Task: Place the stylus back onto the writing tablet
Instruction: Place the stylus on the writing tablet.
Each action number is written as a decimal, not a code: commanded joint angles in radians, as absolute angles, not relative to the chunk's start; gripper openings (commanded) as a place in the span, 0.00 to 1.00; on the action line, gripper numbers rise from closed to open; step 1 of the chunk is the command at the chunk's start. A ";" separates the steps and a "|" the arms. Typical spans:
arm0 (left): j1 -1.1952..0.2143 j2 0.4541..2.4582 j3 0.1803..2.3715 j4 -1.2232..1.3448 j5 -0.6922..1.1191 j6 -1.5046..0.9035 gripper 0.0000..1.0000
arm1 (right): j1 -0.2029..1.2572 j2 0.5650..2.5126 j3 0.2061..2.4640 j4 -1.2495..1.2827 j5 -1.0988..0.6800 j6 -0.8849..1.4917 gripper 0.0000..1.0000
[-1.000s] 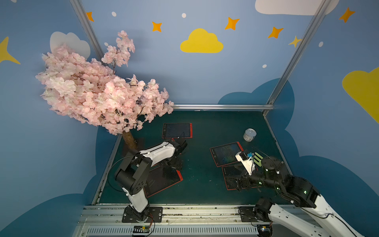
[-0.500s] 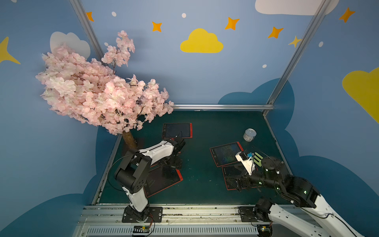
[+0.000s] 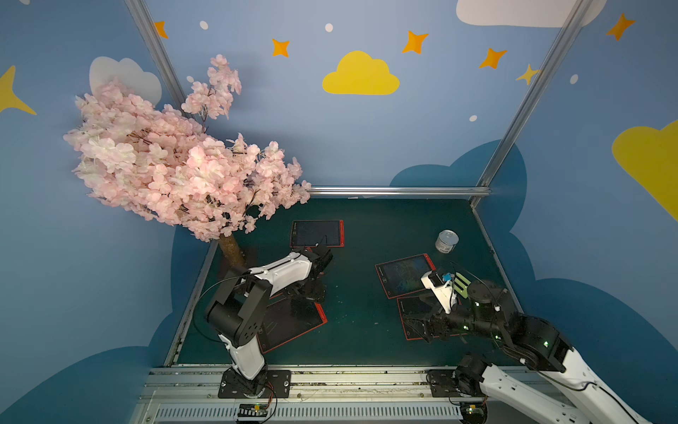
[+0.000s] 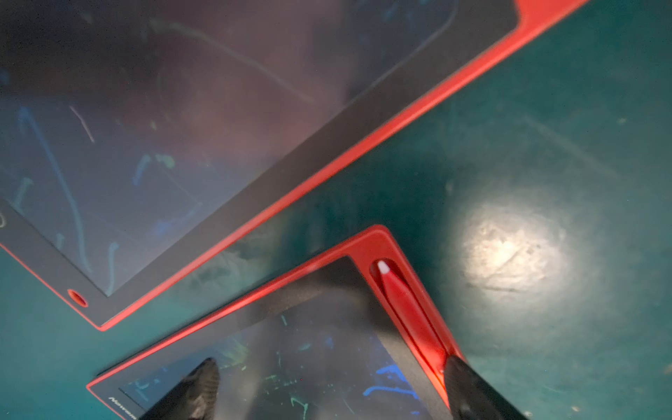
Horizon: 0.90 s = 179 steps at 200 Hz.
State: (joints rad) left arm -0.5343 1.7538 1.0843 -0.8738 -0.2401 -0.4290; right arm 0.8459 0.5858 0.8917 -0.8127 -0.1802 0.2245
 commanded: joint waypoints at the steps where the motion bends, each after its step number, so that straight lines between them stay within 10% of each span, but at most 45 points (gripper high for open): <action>1: -0.554 1.817 1.026 -0.881 -0.240 -0.447 0.96 | 0.845 0.587 0.882 -0.819 -0.179 0.222 0.96; 179: -0.546 1.809 0.997 -0.858 -0.149 -0.461 0.97 | 0.844 0.603 0.889 -0.830 -0.138 0.227 0.97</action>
State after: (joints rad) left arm -0.5312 1.7550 1.0554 -0.8227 -0.1432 -0.4683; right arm 0.8459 0.6029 0.8917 -0.8215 -0.1471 0.2276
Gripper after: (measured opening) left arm 0.970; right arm 0.967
